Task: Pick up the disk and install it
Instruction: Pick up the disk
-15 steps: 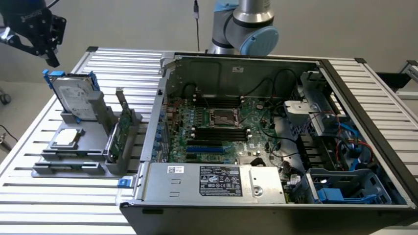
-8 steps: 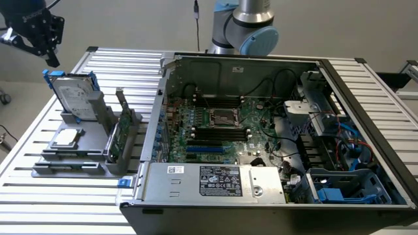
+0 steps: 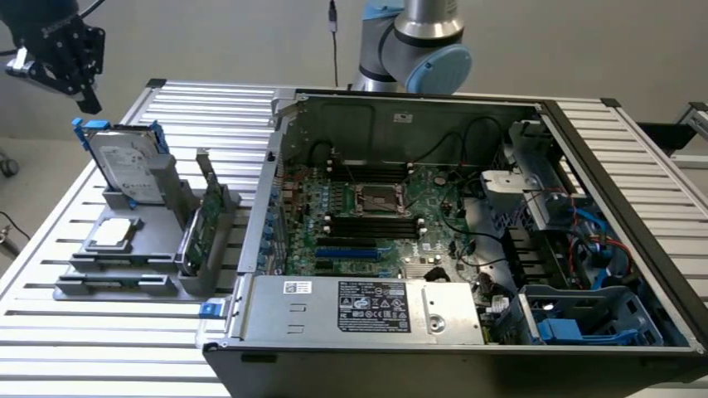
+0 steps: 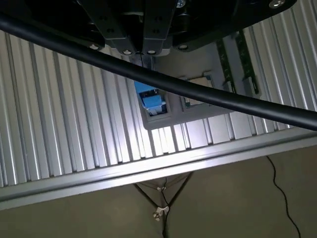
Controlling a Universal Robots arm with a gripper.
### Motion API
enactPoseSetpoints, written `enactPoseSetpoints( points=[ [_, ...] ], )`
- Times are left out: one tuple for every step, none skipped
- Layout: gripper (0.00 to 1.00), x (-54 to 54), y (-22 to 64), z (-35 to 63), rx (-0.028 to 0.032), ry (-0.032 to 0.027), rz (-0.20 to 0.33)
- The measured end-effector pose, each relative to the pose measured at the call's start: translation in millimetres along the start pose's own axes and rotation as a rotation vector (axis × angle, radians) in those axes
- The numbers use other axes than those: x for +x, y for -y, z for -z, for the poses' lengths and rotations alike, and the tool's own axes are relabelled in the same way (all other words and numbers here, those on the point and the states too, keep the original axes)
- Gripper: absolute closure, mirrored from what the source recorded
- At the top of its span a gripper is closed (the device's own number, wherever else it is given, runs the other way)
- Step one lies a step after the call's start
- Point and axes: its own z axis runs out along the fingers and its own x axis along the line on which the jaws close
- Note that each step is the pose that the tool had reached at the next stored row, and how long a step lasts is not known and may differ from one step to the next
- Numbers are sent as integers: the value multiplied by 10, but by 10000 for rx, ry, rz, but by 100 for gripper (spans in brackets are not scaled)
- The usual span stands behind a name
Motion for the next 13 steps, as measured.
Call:
enactPoseSetpoints(
  points=[
    [89,-3,-1,-1,1,-5,135],
    [89,-6,-3,-2,1,-9,255],
    [89,-10,-4,-3,1,-13,363],
    [89,-15,-6,-4,1,-17,480],
    [89,-19,-8,-5,3,-20,583],
    [89,-23,-10,-7,3,-23,689],
    [89,-28,-13,-8,4,-26,796],
    [89,-32,-15,-10,5,-29,894],
    [89,-36,-19,-12,5,-32,977],
    [88,-42,-24,-13,4,-36,1062],
    [88,-48,-30,-14,3,-39,1127],
    [82,-52,-40,-16,3,-41,1179],
    [76,-53,-50,-21,4,-42,1231]
  ],
)
